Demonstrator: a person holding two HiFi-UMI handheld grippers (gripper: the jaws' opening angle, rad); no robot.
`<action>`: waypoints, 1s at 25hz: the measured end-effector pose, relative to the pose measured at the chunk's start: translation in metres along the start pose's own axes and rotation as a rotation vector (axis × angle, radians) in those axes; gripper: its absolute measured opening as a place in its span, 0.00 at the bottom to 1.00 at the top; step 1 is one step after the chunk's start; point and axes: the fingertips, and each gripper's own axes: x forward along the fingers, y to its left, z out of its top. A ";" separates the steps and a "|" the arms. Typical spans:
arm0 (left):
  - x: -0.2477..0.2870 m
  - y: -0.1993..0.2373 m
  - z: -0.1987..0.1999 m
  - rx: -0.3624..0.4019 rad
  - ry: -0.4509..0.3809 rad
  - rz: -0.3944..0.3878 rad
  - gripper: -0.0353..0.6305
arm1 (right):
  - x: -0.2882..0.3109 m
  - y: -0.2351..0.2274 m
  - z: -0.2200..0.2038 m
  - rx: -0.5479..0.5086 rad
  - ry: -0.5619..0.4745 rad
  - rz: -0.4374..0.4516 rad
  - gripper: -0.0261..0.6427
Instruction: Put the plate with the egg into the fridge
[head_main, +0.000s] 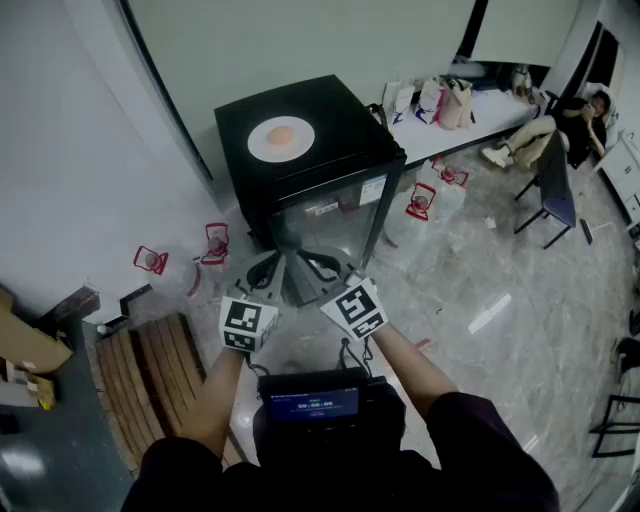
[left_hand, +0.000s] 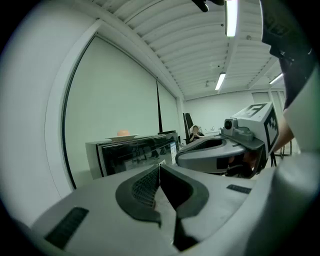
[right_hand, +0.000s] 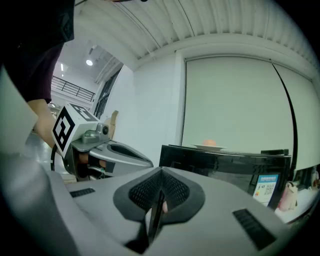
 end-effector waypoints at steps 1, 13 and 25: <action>0.000 0.001 0.000 0.000 -0.001 0.000 0.07 | 0.000 0.000 0.000 -0.001 0.000 0.001 0.05; -0.004 0.009 -0.001 0.002 -0.001 -0.005 0.07 | 0.007 0.006 0.001 -0.015 0.008 0.008 0.05; -0.033 0.036 -0.019 -0.300 -0.102 0.032 0.07 | 0.000 0.015 0.009 0.214 -0.109 -0.036 0.05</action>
